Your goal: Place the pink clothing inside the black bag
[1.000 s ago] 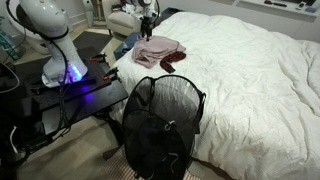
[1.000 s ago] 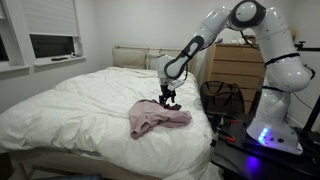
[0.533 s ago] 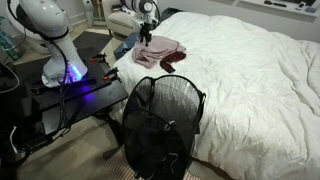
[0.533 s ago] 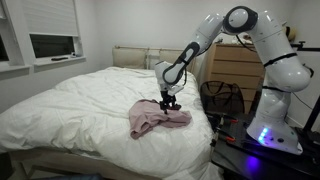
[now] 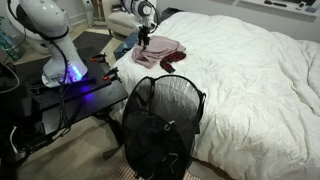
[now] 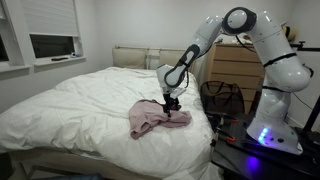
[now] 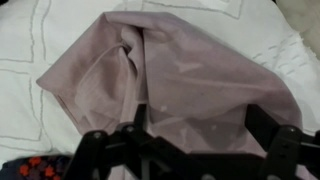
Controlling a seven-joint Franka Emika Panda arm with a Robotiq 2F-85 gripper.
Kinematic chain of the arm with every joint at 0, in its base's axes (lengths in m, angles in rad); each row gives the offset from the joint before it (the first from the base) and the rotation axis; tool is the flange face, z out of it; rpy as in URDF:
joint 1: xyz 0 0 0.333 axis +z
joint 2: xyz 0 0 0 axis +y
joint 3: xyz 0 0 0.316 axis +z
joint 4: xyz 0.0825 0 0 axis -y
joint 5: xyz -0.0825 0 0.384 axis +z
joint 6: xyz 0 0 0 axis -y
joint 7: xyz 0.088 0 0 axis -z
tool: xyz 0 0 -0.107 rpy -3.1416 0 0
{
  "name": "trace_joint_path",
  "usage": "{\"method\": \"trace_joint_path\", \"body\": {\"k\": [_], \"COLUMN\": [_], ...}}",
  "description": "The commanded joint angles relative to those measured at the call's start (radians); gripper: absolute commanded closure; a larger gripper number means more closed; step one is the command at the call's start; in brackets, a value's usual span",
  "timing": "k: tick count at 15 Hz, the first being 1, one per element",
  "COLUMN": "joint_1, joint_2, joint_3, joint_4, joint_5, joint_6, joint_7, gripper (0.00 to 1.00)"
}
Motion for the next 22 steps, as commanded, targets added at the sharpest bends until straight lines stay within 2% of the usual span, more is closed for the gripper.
{"method": "trace_joint_path", "body": {"k": [1,8,9,10,13,19,22], "joint_1": [0.024,0.053,0.055,0.059,0.063,0.058,0.049], "joint_2": [0.000,0.062,0.066,0.068,0.057,-0.031,-0.101], "joint_3": [-0.024,-0.061,-0.066,-0.073,-0.084,-0.095,-0.092], "joint_4": [-0.038,-0.051,-0.055,-0.057,-0.070,-0.108,-0.118], "joint_5": [0.009,0.006,0.011,0.010,0.022,0.074,0.086], "joint_6": [0.034,0.114,0.133,0.145,0.167,0.131,0.047], "joint_7": [-0.001,0.046,0.053,0.055,0.069,0.091,0.092], "gripper": [0.00,0.00,0.18,0.28,0.51,0.97,1.00]}}
